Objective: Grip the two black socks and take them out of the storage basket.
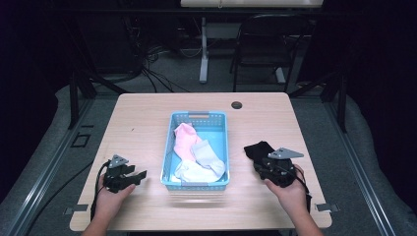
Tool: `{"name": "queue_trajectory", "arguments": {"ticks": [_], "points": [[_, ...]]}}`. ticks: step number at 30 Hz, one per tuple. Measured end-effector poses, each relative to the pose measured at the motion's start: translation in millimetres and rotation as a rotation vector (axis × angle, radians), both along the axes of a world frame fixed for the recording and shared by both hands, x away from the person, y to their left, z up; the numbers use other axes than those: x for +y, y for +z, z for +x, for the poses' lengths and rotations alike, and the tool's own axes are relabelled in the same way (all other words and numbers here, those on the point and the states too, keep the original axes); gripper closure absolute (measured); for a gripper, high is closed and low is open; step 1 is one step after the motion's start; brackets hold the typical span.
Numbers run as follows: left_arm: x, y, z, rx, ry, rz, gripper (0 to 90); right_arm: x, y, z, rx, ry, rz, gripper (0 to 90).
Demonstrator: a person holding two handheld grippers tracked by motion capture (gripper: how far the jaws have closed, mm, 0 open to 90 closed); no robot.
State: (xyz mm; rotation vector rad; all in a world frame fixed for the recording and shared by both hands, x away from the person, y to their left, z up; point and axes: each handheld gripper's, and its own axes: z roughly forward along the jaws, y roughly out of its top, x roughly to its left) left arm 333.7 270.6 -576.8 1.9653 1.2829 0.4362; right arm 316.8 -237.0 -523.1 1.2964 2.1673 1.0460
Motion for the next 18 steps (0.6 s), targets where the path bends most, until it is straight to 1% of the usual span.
{"name": "queue_trajectory", "arguments": {"ticks": [2, 4, 6, 7, 8, 9, 11, 13, 14, 16, 18], "points": [[0.2, -0.1, 0.3, 0.000, 0.000, 0.001, 41.5, 3.7, -7.7, -5.6, 0.000, 0.008, 0.013, 55.9], [0.2, -0.3, 0.5, 0.000, 0.000, 0.000, 41.5, 8.7, -14.2, -9.2, 0.003, 0.017, 0.014, 55.7], [-0.1, -0.4, 0.6, -0.002, 0.000, -0.001, 41.5, 10.5, -16.3, -9.8, 0.006, 0.026, 0.020, 55.5], [-0.1, 0.0, 0.4, 0.000, -0.002, 0.000, 41.5, 13.4, -19.9, -10.6, 0.009, 0.041, 0.008, 54.7], [-0.2, 0.1, 0.3, -0.003, -0.002, 0.000, 41.5, 13.4, -19.9, -10.6, 0.009, 0.041, 0.008, 54.7], [-0.1, 0.2, 0.2, -0.003, -0.003, 0.000, 41.6, 15.9, -24.0, -11.3, 0.010, 0.047, -0.004, 54.2], [0.2, 0.3, 0.3, -0.003, -0.002, -0.001, 41.6, 16.7, -25.7, -11.4, 0.015, 0.050, -0.003, 53.6], [0.5, 0.1, 0.7, -0.003, -0.001, 0.001, 41.6, 18.6, -28.2, -12.5, 0.031, 0.054, 0.026, 52.9], [0.5, 0.1, 0.7, -0.003, -0.001, 0.001, 41.6, 19.4, -28.9, -12.9, 0.033, 0.058, 0.031, 52.8], [0.1, -0.4, 1.2, -0.003, 0.000, -0.001, 41.5, 20.4, -29.8, -13.3, 0.034, 0.057, 0.030, 52.7], [-0.2, -0.4, 1.4, -0.003, 0.000, 0.000, 41.5, 21.5, -31.2, -13.3, 0.031, 0.059, 0.017, 51.7]]}}
